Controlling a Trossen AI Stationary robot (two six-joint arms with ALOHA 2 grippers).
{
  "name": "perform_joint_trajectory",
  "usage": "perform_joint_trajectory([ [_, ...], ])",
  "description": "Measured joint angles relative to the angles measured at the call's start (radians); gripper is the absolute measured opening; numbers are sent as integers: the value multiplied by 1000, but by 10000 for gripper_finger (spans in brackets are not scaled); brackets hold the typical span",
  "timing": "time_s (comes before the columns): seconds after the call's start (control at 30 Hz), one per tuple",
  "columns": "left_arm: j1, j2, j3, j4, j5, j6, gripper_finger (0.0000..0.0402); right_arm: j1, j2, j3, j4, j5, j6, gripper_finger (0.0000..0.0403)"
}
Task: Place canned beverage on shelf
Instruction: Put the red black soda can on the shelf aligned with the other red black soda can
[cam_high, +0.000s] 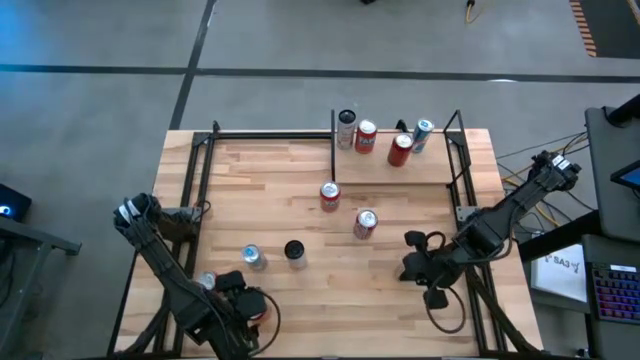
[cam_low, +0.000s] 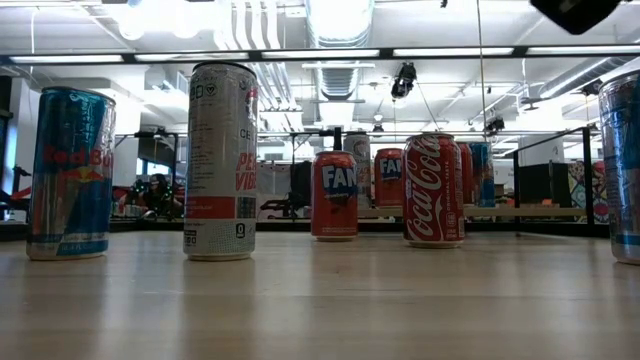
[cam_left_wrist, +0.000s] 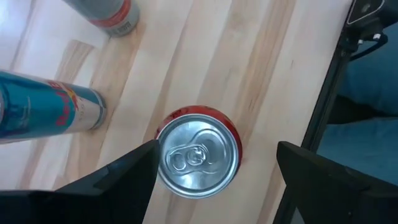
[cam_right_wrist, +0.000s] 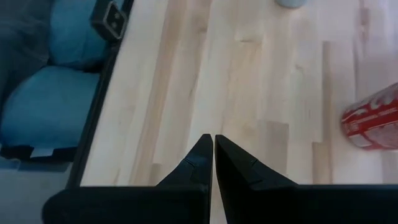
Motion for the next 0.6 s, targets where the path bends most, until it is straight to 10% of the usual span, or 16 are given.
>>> perform_joint_trajectory([
  [0.6,-47,1,-6,0,-73,-14,309,100,-9,-3,6,130,49,9],
])
